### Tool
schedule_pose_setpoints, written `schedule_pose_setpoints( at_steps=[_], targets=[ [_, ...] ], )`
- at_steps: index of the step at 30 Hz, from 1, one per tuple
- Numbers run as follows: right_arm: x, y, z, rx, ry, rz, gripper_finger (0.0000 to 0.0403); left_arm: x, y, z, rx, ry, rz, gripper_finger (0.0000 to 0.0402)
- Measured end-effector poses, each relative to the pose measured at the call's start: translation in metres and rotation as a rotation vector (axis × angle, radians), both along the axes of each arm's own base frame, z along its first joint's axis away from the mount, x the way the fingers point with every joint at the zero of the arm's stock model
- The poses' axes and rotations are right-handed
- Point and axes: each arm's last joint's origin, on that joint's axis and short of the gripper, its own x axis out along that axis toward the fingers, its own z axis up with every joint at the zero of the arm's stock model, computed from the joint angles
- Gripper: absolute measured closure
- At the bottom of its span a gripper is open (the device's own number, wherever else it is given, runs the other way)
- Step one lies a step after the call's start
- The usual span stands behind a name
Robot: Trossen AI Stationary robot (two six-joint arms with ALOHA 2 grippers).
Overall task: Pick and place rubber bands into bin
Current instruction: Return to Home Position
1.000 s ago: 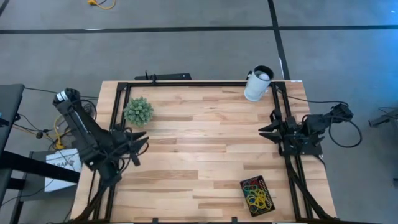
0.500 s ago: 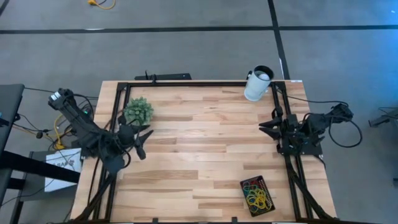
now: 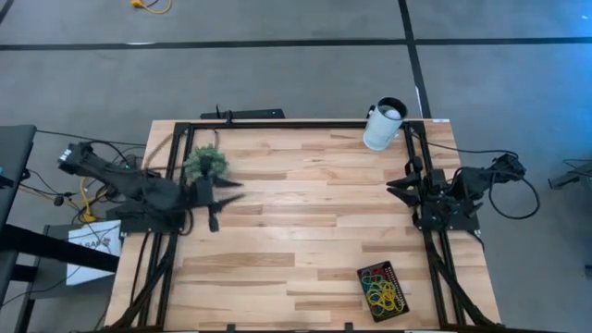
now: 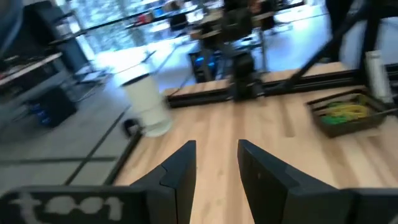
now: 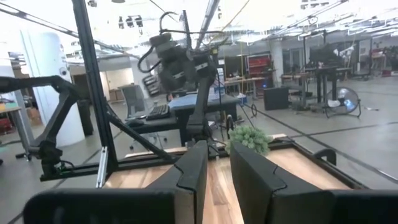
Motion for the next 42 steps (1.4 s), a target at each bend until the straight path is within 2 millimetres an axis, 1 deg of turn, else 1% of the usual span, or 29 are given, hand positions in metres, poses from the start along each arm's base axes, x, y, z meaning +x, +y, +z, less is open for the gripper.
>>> schedule_pose_setpoints(
  at_steps=[3,5,7,9,11,14,18,20,22,25,28,29,31,34,37,39,42],
  targets=[
    [0.0,0.0,-0.002,-0.003,0.02,0.001,0.0337,-0.025,0.013,0.002,-0.045,0.011,0.08,0.0292],
    [0.001,0.0,-0.006,0.001,0.06,0.005,0.0337,-0.041,0.02,0.0,-0.109,0.002,0.096,0.0292],
    [0.001,0.001,-0.01,0.019,0.09,0.009,0.0337,-0.055,0.024,-0.007,-0.165,-0.021,0.079,0.0292],
    [0.001,0.001,-0.011,0.048,0.105,0.014,0.0337,-0.065,0.026,-0.019,-0.194,-0.059,0.055,0.0292],
    [0.001,0.001,-0.011,0.073,0.106,0.018,0.0337,-0.068,0.027,-0.035,-0.192,-0.109,0.033,0.0292],
    [0.001,0.001,-0.012,0.078,0.107,0.021,0.0337,-0.067,0.026,-0.066,-0.129,-0.175,-0.026,0.0292],
    [0.001,0.002,-0.014,0.071,0.129,0.053,0.0337,-0.066,0.022,-0.102,-0.165,-0.288,-0.131,0.0292],
    [0.001,0.002,-0.015,0.062,0.139,0.067,0.0337,-0.066,0.021,-0.118,-0.178,-0.327,-0.156,0.0292],
    [0.001,0.002,-0.015,0.06,0.144,0.066,0.0337,-0.066,0.022,-0.127,-0.174,-0.355,-0.155,0.0292],
    [0.001,0.002,-0.015,0.061,0.142,0.066,0.0337,-0.068,0.023,-0.133,-0.18,-0.384,-0.153,0.0292],
    [0.001,0.002,-0.015,0.061,0.142,0.066,0.0337,-0.071,0.025,-0.134,-0.13,-0.384,-0.142,0.0292],
    [0.001,0.002,-0.015,0.063,0.138,0.066,0.0337,-0.073,0.026,-0.132,-0.103,-0.401,-0.128,0.0292],
    [-0.001,0.001,-0.011,0.066,0.131,0.071,0.0337,-0.079,0.03,-0.12,-0.068,-0.463,-0.108,0.0292],
    [-0.011,-0.004,0.0,0.06,0.129,0.087,0.0337,-0.091,0.035,-0.105,-0.088,-0.565,-0.121,0.0292],
    [-0.02,-0.008,0.004,0.105,0.1,0.093,0.0337,-0.095,0.035,-0.105,-0.08,-0.564,-0.193,0.0292],
    [-0.019,-0.007,0.002,0.116,0.092,0.102,0.0337,-0.094,0.034,-0.108,-0.068,-0.541,-0.223,0.0292],
    [-0.014,-0.004,-0.012,0.096,0.14,0.099,0.0337,-0.091,0.033,-0.114,-0.084,-0.515,-0.224,0.0292]
  ],
)
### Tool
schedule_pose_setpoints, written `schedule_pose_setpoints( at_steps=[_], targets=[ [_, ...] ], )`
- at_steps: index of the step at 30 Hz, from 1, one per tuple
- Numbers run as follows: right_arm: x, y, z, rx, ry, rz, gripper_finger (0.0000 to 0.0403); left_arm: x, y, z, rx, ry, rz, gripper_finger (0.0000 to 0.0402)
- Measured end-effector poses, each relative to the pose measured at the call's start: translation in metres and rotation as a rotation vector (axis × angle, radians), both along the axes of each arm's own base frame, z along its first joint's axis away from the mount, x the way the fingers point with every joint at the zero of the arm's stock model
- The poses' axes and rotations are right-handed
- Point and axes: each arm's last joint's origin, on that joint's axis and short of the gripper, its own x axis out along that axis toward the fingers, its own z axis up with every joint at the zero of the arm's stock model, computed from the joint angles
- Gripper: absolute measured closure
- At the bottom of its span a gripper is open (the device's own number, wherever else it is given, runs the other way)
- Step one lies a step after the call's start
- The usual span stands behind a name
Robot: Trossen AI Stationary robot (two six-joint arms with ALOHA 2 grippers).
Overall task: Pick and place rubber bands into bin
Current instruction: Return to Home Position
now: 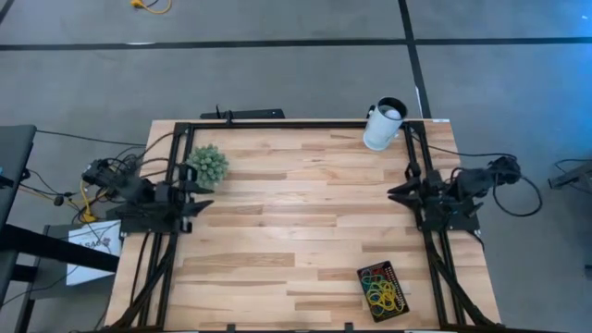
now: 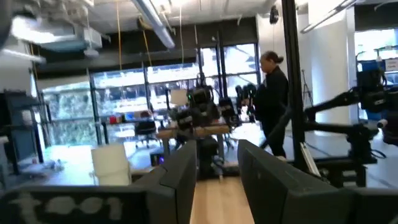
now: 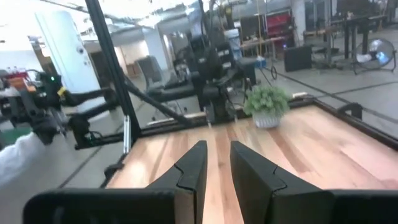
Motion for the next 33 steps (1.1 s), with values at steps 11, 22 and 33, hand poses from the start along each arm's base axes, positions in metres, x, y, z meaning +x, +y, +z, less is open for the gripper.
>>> schedule_pose_setpoints(
  at_steps=[11,22,33],
  targets=[
    [0.012,0.006,-0.02,0.023,-0.053,0.004,0.0337,0.005,-0.003,-0.022,-0.074,-0.043,-0.043,0.0292],
    [0.023,0.01,-0.051,0.081,-0.076,-0.011,0.0337,0.008,-0.002,-0.032,-0.089,0.056,0.034,0.0292],
    [0.028,0.012,-0.066,0.088,-0.031,-0.02,0.0337,0.013,-0.005,-0.052,-0.185,0.269,-0.023,0.0292]
  ],
)
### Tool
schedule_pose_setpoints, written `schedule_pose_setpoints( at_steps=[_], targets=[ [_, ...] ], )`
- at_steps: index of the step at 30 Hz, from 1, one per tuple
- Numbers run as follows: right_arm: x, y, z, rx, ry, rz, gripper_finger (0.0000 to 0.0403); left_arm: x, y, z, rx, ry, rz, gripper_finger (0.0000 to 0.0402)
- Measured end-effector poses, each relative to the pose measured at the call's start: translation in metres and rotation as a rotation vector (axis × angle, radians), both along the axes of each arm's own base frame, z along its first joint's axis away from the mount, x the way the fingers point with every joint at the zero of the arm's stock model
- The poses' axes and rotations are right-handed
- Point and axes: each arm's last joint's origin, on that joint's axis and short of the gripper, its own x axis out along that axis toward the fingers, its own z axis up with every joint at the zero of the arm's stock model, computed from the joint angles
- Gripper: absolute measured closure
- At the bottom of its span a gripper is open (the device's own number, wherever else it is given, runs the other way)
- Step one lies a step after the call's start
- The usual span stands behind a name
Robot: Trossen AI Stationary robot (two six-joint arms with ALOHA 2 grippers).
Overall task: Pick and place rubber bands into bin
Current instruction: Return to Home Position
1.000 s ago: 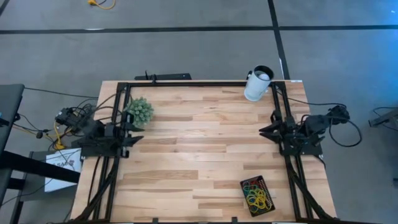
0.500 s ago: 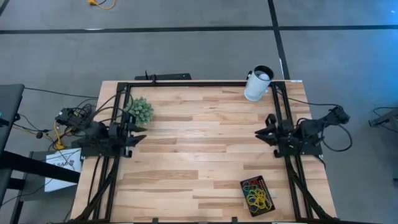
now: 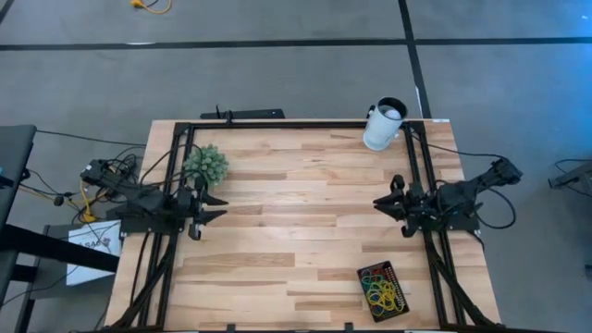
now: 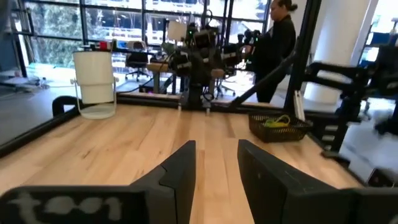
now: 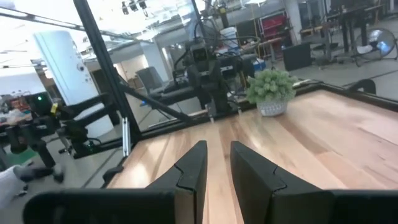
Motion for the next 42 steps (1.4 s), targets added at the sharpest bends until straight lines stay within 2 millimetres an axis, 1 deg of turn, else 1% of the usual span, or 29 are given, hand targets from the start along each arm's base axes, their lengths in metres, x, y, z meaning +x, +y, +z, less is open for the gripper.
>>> schedule_pose_setpoints(
  at_steps=[2,42],
  targets=[
    [0.0002,0.0001,-0.0002,-0.001,0.003,0.0,0.0337,-0.0001,0.0001,-0.0002,-0.019,0.003,0.0,0.0292],
    [0.0003,0.0001,-0.0008,-0.004,0.004,-0.001,0.0337,-0.0001,0.0,-0.0009,0.027,0.015,0.002,0.0292]
  ],
)
